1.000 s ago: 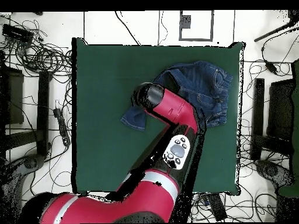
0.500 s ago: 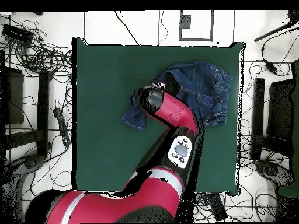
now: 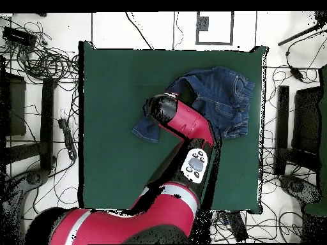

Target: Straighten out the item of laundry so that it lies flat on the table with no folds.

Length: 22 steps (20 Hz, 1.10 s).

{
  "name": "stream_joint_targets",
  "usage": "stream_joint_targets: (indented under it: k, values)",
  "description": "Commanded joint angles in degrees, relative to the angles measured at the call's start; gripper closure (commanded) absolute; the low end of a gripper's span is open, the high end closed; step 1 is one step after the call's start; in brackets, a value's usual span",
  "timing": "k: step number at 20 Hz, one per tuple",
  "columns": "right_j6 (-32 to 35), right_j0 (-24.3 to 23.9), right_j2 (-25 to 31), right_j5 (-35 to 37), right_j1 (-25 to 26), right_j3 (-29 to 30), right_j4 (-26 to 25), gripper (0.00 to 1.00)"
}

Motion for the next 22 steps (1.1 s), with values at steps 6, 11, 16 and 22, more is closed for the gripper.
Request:
stream_joint_targets:
  k: [6, 11, 16, 22]
  values:
    - [16.9, 3.1, 3.5, 20.2, -0.3, 0.3, 1.8, 1.00]
    - [17.1, 3.5, 1.0, 23.8, -1.3, -1.7, 0.9, 1.00]
    - [17.4, 4.5, -0.1, 22.8, -1.3, -2.0, 1.4, 1.00]
    - [16.2, 4.1, -0.6, 21.8, -0.5, -3.1, 1.3, 1.00]
